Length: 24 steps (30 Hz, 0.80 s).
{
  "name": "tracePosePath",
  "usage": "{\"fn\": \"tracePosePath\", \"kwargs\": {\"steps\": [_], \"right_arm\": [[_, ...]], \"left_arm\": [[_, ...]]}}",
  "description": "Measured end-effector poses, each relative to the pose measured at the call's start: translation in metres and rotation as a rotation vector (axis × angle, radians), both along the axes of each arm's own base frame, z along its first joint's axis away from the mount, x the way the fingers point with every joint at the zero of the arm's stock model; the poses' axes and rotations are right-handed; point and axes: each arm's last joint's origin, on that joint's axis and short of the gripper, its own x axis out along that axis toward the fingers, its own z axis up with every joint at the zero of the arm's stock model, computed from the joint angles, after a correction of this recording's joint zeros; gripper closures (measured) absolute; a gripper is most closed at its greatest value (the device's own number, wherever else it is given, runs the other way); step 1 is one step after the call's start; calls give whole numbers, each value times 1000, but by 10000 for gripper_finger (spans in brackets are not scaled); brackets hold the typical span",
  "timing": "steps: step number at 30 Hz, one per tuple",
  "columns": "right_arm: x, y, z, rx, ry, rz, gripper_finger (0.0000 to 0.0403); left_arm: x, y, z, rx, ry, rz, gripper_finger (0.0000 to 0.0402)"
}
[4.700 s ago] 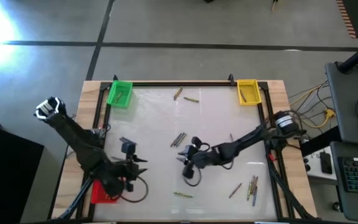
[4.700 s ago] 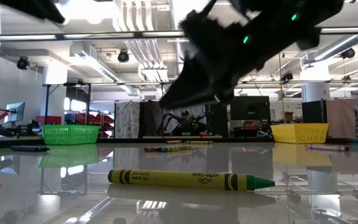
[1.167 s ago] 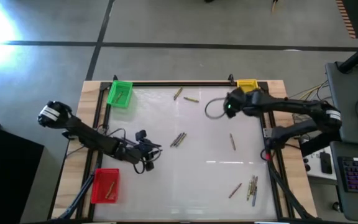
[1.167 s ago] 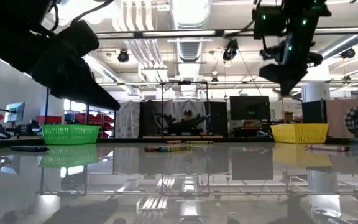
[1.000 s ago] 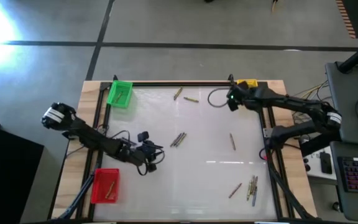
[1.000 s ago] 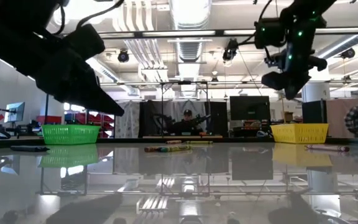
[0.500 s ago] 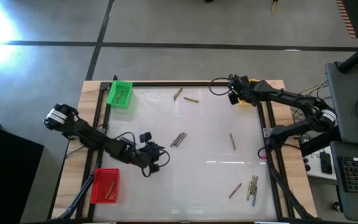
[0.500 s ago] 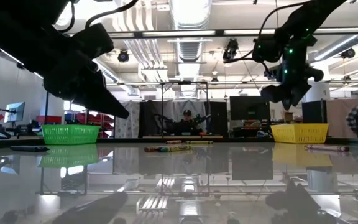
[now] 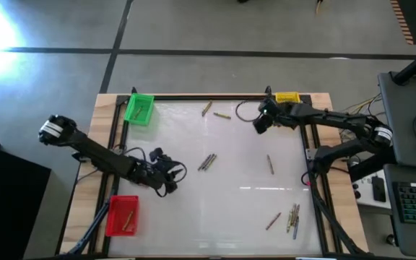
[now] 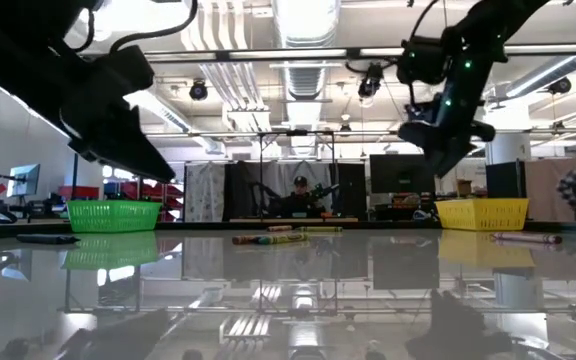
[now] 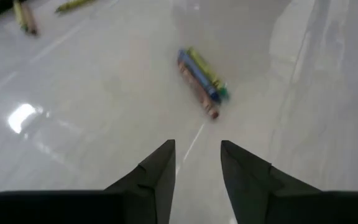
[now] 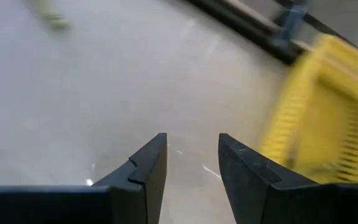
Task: Sort crayons
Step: Put the blue crayon into the green basket
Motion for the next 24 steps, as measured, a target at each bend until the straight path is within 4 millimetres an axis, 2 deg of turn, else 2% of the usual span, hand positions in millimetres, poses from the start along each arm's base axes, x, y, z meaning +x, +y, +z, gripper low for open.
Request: {"fn": "tracePosePath", "kwargs": {"steps": [5, 11, 14, 17, 20, 22, 24], "right_arm": [[23, 31, -6, 4, -60, 118, 270], [48, 67, -19, -15, -221, 218, 270], [65, 86, -26, -28, -357, 263, 271], [82, 110, -36, -26, -447, 354, 269], [98, 132, -43, -9, -516, 522, 268], [108, 144, -41, -15, -537, 683, 270], [114, 151, -34, -44, -540, 749, 272]], "left_arm": [[-12, 3, 24, -77, 188, 15, 279], [-31, 13, 51, -12, 460, 133, 278], [-36, 20, 53, 0, 517, 181, 278], [-33, 24, 43, -53, 500, 188, 278], [-20, 22, 25, -137, 412, 22, 278], [-5, 12, 17, -215, 269, -252, 278], [9, -1, 17, -294, 38, -559, 281]]}}
